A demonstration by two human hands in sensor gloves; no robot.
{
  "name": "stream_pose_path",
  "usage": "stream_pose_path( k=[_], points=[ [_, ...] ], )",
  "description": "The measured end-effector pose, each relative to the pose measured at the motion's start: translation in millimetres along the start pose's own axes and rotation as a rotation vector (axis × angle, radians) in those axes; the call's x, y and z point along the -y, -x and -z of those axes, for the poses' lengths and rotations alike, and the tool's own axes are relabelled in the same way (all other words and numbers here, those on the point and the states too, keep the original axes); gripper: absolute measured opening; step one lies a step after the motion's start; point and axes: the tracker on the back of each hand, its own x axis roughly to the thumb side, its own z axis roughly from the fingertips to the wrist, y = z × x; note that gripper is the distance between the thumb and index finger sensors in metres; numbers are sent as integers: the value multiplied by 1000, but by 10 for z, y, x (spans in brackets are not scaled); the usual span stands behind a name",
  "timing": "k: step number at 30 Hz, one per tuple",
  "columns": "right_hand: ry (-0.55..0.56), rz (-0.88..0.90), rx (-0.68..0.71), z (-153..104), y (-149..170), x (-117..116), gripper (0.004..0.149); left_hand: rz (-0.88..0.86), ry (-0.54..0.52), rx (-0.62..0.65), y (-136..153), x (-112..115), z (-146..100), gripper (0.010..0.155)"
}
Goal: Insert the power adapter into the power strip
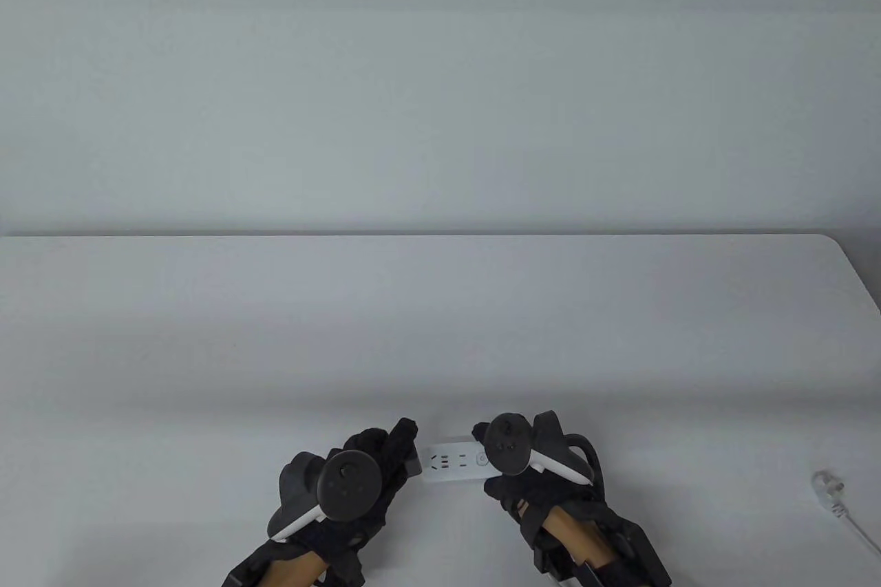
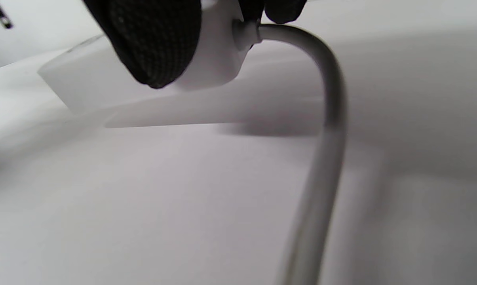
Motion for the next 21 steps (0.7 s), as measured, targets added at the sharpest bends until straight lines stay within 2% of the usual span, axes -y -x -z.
stream_pose_path(
  k=[8,16,21],
  points=[
    [-79,15,93,38,-187,-175,82,3,14,10,-1,8,-5,66],
    [-96,-45,111,78,-262,-346,82,10,31,14,-11,26,-2,66],
    [-109,-48,108,86,-265,-369,82,15,51,13,-17,29,-1,66]
  ],
)
